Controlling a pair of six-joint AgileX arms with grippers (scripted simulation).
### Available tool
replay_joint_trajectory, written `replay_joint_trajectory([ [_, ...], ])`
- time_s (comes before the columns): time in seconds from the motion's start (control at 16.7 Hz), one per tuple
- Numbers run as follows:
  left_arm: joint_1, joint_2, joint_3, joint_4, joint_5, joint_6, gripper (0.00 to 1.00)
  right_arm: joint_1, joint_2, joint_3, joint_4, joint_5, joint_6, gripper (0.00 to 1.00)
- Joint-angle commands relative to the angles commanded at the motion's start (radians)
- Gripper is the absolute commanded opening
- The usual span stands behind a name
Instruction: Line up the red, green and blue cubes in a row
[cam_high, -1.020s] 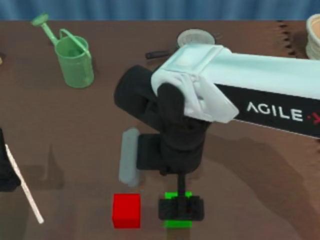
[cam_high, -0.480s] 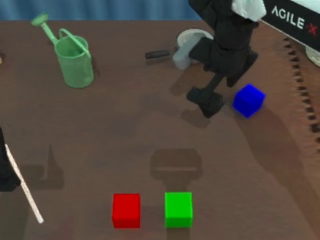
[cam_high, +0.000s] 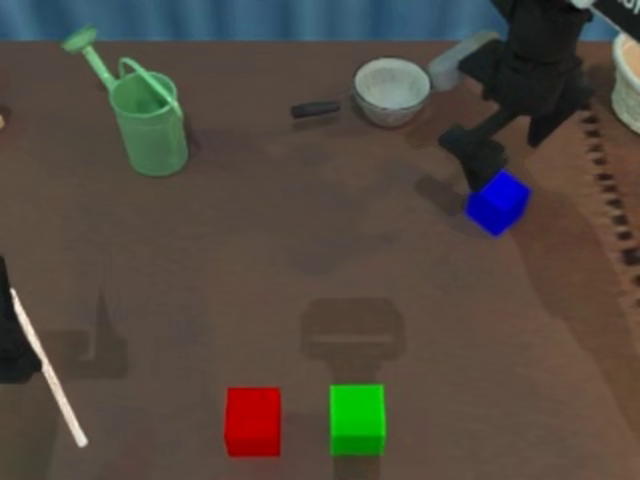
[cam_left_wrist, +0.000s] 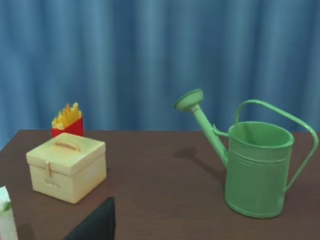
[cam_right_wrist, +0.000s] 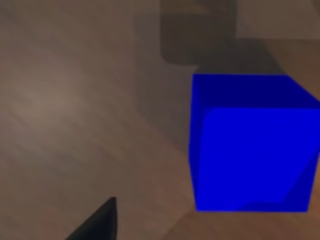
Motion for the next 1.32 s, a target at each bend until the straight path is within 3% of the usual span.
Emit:
replay_joint_trajectory([
  [0.24, 0.0, 0.0, 0.0, 0.0, 0.0, 0.0, 1.0, 0.0, 0.001, -0.042, 0.043, 0.0, 0.001, 1.0],
  [0.66, 0.0, 0.0, 0.0, 0.0, 0.0, 0.0, 1.0, 0.001, 0.032, -0.277, 0.312, 0.0, 0.002, 1.0],
  [0.96, 0.0, 0.0, 0.0, 0.0, 0.0, 0.0, 1.0, 0.001, 0.036, -0.292, 0.328, 0.0, 0.002, 1.0],
  [1.32, 0.0, 0.0, 0.0, 0.0, 0.0, 0.0, 1.0, 0.001, 0.036, -0.292, 0.328, 0.0, 0.002, 0.55],
])
